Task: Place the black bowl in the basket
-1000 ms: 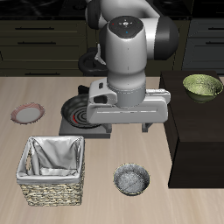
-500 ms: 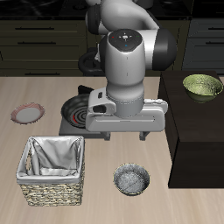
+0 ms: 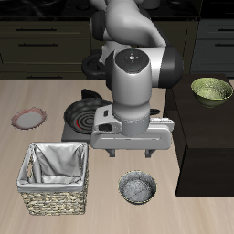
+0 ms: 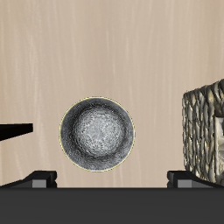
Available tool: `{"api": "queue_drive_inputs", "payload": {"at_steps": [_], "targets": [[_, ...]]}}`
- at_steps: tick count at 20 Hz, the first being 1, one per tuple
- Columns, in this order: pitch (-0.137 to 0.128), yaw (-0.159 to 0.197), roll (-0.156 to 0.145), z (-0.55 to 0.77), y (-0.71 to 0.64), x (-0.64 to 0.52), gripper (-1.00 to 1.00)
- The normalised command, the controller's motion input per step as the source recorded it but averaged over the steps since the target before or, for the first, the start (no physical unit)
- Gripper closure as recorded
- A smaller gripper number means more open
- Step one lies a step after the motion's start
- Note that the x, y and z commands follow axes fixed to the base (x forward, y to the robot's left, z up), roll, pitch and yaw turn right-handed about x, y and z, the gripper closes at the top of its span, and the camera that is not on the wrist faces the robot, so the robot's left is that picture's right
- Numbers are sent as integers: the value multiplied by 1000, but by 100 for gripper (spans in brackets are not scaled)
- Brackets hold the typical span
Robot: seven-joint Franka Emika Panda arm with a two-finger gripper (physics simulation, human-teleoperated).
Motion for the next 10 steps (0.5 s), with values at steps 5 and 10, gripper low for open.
{"api": "queue_drive_inputs", "payload": {"at_steps": [5, 10], "targets": [[36, 14, -24, -286, -10, 49, -100], [20, 9, -2, -185, -29, 19, -100]]}}
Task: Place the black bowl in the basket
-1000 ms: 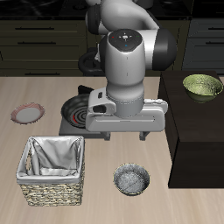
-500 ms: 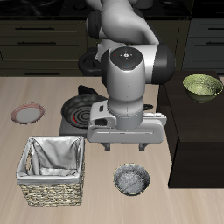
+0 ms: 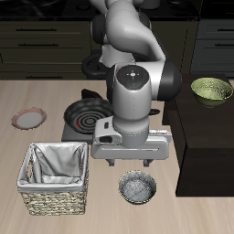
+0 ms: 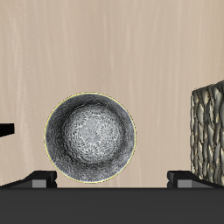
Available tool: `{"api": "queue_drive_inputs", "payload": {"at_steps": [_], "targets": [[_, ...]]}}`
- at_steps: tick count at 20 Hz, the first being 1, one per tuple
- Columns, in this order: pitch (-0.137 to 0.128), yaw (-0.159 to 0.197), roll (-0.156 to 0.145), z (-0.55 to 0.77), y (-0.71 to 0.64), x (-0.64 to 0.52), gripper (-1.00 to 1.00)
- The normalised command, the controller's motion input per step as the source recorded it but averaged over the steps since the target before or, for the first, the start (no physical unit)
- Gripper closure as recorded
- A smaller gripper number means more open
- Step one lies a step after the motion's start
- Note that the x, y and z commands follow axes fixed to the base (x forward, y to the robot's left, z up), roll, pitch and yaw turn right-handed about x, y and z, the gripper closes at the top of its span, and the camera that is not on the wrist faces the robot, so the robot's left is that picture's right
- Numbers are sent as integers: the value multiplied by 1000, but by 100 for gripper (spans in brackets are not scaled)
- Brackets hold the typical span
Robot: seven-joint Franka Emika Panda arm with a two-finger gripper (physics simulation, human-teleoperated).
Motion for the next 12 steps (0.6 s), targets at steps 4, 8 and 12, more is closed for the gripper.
{"api": "queue_drive_inputs", "payload": {"at_steps": [4, 8, 12], "targets": [[19, -1, -14, -180, -84, 86, -100], [18, 1, -6, -131, -67, 47, -100], [28, -8, -14, -199, -32, 58, -100]]}}
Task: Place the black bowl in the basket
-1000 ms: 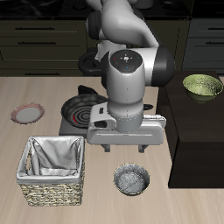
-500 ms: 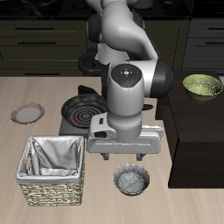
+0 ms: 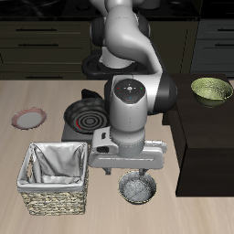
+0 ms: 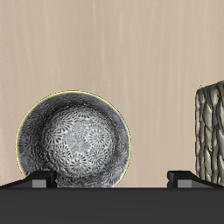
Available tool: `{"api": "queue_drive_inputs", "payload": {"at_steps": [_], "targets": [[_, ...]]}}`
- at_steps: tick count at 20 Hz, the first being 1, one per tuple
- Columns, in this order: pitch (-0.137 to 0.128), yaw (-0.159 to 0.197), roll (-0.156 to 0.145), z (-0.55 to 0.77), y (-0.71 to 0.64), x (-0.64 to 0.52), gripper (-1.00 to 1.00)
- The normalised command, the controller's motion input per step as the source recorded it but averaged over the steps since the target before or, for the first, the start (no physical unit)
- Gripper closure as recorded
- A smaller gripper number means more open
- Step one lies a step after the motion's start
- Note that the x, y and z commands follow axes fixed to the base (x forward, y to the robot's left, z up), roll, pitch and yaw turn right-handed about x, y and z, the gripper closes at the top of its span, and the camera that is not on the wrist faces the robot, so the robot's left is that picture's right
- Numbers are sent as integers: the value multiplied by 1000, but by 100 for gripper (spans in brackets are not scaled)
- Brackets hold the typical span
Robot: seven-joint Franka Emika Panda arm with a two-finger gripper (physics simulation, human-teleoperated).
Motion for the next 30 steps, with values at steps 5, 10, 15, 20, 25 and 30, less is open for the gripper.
{"api": "queue_drive_inputs", "payload": {"at_steps": [5, 10, 15, 20, 25, 30], "targets": [[18, -3, 25, -151, 36, -14, -100], [27, -1, 10, -213, 19, -22, -100], [23, 18, -10, -198, -27, 27, -100], [33, 5, 1, -223, 23, -13, -100], [41, 0, 1, -232, 6, 6, -100], [42, -19, 38, -171, -20, -72, 100]]}}
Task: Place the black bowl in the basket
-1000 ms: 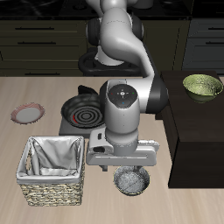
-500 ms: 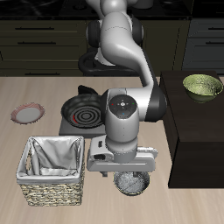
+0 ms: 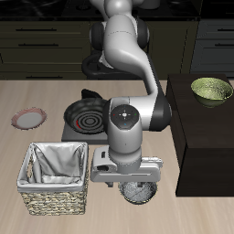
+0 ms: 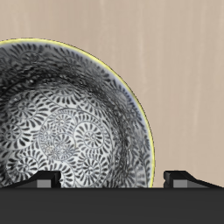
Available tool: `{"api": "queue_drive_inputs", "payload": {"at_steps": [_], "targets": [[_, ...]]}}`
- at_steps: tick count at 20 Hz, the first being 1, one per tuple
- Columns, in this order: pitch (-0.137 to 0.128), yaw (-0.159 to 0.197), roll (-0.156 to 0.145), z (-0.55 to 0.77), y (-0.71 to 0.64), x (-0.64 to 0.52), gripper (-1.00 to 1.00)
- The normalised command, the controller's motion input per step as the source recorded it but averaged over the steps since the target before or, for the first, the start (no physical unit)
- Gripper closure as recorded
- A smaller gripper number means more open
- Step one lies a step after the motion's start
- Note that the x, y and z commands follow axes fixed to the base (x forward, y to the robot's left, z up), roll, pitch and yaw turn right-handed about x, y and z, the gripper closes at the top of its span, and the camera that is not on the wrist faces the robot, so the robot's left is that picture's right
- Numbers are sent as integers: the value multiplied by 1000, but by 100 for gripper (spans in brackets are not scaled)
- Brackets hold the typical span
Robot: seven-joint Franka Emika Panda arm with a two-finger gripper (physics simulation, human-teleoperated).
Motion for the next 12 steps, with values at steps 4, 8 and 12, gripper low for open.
{"api": "queue_drive_inputs", "payload": {"at_steps": [4, 8, 12], "targets": [[-7, -5, -19, 73, -139, -22, 100], [-18, -2, -3, 105, -90, -11, 100], [-48, -16, 12, 270, 45, -36, 100]]}}
